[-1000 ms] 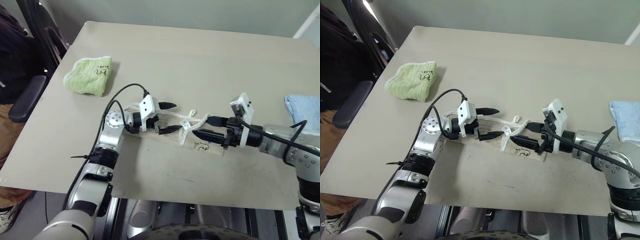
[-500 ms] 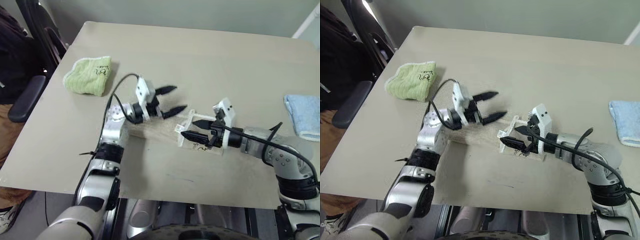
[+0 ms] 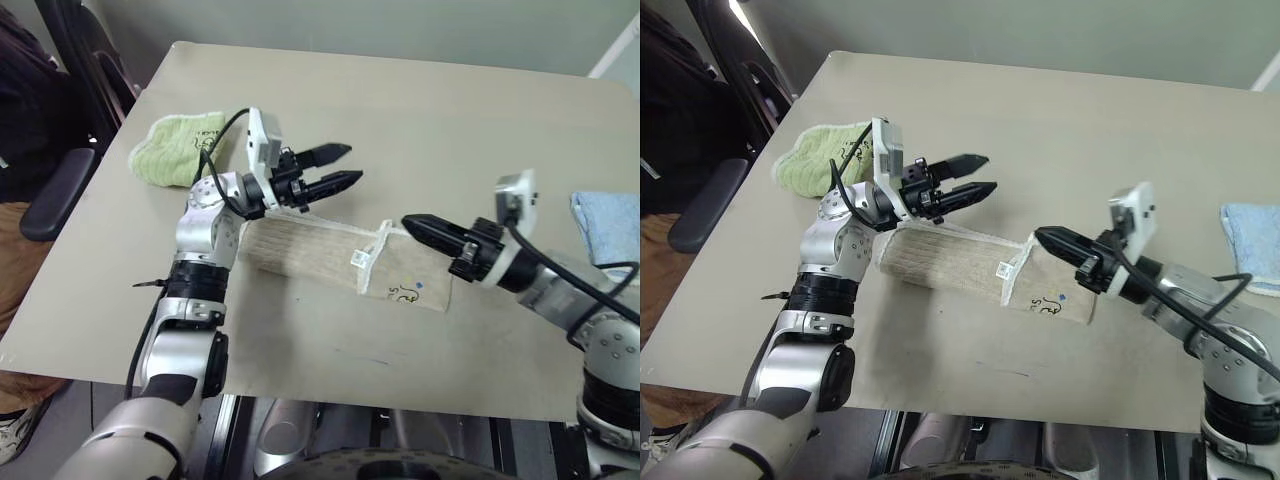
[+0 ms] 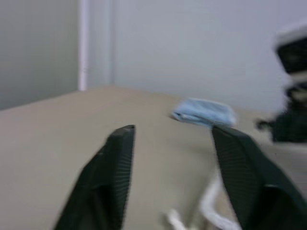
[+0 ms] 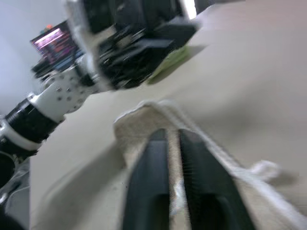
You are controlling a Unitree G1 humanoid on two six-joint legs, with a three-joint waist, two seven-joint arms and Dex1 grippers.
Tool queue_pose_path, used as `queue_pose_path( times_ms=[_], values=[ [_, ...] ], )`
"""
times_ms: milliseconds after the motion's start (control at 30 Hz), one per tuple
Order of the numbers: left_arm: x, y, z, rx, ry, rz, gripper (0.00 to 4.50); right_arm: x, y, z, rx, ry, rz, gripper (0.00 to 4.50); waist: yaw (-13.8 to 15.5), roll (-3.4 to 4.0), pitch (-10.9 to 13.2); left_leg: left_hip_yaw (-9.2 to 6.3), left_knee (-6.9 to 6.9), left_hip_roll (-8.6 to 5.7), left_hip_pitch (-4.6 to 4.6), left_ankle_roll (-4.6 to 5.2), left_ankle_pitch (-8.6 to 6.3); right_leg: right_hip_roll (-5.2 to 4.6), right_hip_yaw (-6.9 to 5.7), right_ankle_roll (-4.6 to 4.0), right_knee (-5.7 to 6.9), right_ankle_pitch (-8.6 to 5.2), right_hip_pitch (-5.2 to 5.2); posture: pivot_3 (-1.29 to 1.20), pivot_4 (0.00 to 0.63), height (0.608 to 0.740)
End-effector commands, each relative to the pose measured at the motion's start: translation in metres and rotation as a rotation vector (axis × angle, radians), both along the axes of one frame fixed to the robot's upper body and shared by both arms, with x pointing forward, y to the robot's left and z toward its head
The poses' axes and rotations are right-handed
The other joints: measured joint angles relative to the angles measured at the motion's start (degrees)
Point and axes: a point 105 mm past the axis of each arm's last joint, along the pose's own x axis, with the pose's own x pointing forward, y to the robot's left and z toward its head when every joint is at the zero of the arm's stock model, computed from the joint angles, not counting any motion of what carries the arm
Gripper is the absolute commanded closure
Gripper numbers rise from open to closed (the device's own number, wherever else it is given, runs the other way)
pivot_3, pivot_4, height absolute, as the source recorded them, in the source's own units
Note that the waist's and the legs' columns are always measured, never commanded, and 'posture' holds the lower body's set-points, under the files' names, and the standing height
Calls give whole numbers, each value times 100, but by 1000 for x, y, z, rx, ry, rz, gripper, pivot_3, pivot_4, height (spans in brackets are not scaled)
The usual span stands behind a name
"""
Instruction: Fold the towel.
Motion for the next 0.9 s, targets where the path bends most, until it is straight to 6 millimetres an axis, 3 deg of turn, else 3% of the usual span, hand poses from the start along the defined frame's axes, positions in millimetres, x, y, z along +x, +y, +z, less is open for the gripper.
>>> queue_pose_path(
  times_ms=[33,167,267,367,533,633,900],
  values=[
    [-11,-7,0,49,-89,-51,3119,-6,-14,5,-4,-56,-49,4500,-9,0,0,0,0,1,1,-3,-2,1,0,-2,1,-1,-2,0,150,733],
    [-29,-24,-10,52,-59,-145,4478,-1,-15,-2,-11,-88,-115,4500,-27,0,0,1,-1,2,3,-3,0,1,1,-2,3,-1,-1,0,150,733],
    [-42,-41,-27,93,-62,-202,4478,12,-14,-27,-23,-35,-191,4500,-41,-1,-1,1,-1,3,11,0,0,1,3,0,2,0,4,0,150,733],
    [-45,-48,-35,110,-59,-228,4478,20,-13,-30,14,-55,-237,4500,-44,2,1,1,1,6,12,3,1,2,1,1,5,3,6,0,150,733],
    [-44,-60,-62,186,-52,-240,4478,41,-26,-52,-1,-17,-367,4500,-34,2,1,1,2,6,19,6,3,1,2,3,1,8,15,0,150,733],
    [-43,-60,-82,255,-44,-234,4478,42,-24,-73,-94,-6,-373,4500,-28,3,1,0,2,6,15,6,3,1,1,2,1,8,13,0,150,733],
    [-38,-61,-112,323,-12,-196,4478,42,-6,-107,-241,-8,-335,4500,-38,4,1,0,0,6,16,-11,-6,1,1,0,1,10,12,0,150,733]
  ],
)
